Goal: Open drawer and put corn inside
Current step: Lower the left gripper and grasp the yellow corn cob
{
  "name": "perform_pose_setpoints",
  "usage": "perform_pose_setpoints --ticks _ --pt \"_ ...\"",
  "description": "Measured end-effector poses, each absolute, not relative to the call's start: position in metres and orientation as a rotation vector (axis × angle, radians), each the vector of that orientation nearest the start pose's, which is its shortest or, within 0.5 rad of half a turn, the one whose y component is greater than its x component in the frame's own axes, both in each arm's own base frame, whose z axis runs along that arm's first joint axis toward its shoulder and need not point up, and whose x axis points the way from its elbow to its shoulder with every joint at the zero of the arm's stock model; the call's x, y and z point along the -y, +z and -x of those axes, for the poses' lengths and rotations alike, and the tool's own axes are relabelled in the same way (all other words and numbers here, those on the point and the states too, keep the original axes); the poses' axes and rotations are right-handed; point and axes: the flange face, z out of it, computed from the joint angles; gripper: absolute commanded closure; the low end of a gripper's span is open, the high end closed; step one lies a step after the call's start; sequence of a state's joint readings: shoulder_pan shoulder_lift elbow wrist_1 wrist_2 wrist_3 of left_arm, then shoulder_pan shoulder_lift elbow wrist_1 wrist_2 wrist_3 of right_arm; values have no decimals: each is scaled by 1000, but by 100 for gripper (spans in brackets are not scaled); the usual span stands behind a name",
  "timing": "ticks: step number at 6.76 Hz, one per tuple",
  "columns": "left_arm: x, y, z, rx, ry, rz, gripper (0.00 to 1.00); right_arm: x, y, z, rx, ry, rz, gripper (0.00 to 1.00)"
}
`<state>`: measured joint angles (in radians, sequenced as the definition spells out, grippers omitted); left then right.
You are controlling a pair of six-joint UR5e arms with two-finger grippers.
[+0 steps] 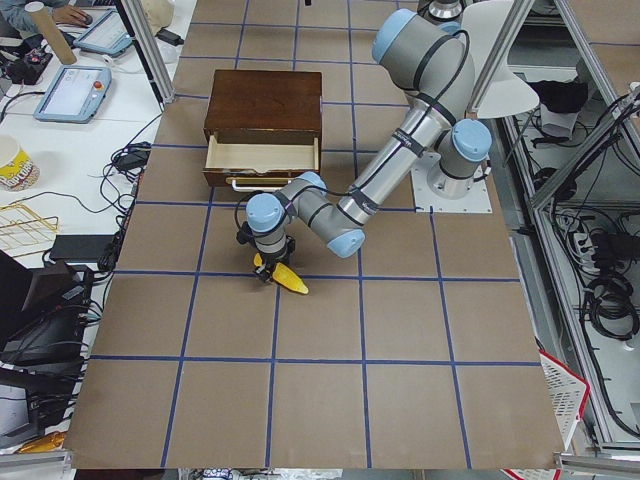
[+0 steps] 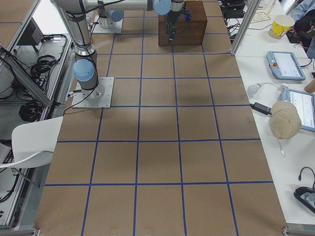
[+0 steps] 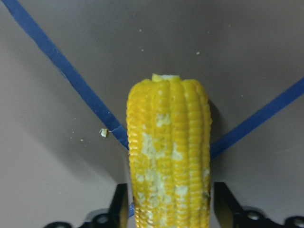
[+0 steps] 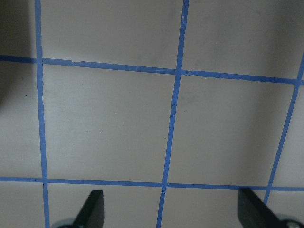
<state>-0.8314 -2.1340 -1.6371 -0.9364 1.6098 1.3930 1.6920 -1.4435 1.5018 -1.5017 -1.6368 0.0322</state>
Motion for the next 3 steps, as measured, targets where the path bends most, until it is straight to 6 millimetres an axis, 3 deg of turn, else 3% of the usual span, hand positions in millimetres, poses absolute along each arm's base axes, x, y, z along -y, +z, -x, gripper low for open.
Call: perform_pose_setpoints --ticks 2,3 --pt "567 201 -342 -2956 42 -983 100 513 450 -190 -3207 196 150 0" --pt "571 215 -343 -2958 35 -958 100 513 450 -190 -3207 196 151 0"
